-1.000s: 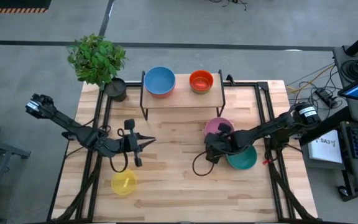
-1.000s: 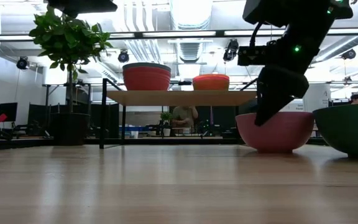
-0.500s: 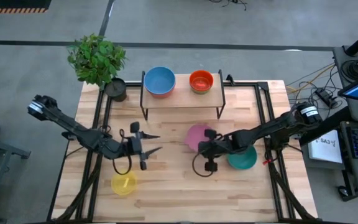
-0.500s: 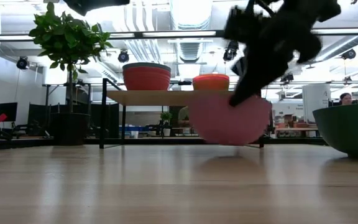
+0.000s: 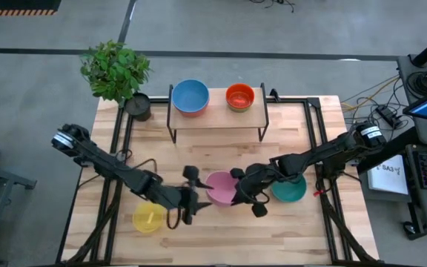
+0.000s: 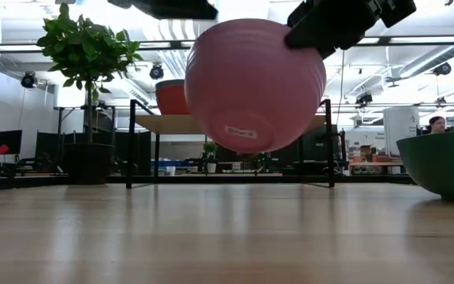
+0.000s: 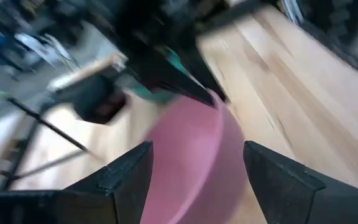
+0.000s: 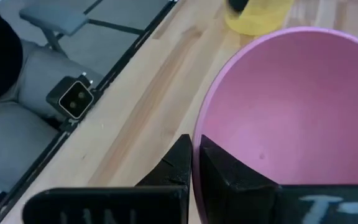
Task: Place and stack bowls onto a shelf
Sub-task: Stack the large pink bowl on top of the large blue bowl on the shelf
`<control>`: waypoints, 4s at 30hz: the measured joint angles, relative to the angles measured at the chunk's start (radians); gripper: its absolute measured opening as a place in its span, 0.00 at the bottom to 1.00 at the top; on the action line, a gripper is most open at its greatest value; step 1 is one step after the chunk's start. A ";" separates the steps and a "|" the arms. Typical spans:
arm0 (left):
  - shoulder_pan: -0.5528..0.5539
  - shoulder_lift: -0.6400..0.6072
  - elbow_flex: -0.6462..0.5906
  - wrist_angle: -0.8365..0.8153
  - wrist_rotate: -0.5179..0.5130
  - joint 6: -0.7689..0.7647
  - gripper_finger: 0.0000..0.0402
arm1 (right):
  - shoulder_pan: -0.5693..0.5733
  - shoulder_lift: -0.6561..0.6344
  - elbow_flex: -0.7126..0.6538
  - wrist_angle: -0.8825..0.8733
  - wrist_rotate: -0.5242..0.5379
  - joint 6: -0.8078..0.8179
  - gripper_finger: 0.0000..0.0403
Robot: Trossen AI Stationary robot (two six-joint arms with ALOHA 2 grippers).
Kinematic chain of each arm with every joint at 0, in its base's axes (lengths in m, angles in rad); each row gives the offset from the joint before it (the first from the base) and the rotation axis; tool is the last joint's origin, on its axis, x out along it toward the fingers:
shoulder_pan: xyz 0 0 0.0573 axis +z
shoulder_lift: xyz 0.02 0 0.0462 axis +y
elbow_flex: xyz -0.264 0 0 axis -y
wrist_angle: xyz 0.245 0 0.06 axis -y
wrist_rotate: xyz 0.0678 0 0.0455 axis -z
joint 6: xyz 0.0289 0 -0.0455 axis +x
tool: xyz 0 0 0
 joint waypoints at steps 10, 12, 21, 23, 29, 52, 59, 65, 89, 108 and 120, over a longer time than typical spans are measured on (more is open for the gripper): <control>0.024 0.125 0.145 -0.281 0.068 -0.083 0.58 | 0.000 0.000 0.000 0.000 -0.055 -0.032 0.02; 0.027 0.126 0.145 -0.279 0.068 -0.086 0.58 | 0.000 0.000 0.000 0.000 -0.070 -0.037 0.02; 0.032 0.126 0.144 -0.283 0.077 -0.109 0.44 | -0.001 0.000 0.000 -0.003 -0.073 -0.052 0.02; 0.032 0.125 0.145 -0.285 0.087 -0.112 0.35 | -0.001 0.000 0.000 -0.003 -0.070 -0.052 0.02; 0.031 0.124 0.144 -0.296 0.134 -0.123 0.04 | -0.005 0.000 0.000 -0.002 -0.014 -0.027 0.04; 0.035 0.114 0.386 -0.691 0.125 -0.183 0.00 | -0.024 -0.236 0.000 -0.088 0.038 0.041 0.48; 0.056 0.065 0.566 -0.971 0.016 -0.136 0.00 | 0.000 -0.348 -0.019 -0.156 0.065 0.038 0.47; 0.241 0.016 0.687 -1.087 -0.023 0.026 0.00 | 0.029 -0.375 -0.118 -0.050 0.088 0.047 0.47; 0.844 0.002 0.719 -1.061 0.328 0.132 0.00 | 0.033 -0.365 -0.233 0.105 0.089 0.108 0.47; 0.844 0.002 0.718 -1.061 0.241 0.126 0.27 | 0.033 -0.365 -0.234 0.105 0.089 0.112 0.47; 0.842 -0.002 0.734 -1.052 0.249 0.152 0.49 | 0.033 -0.364 -0.250 0.106 0.103 0.119 0.47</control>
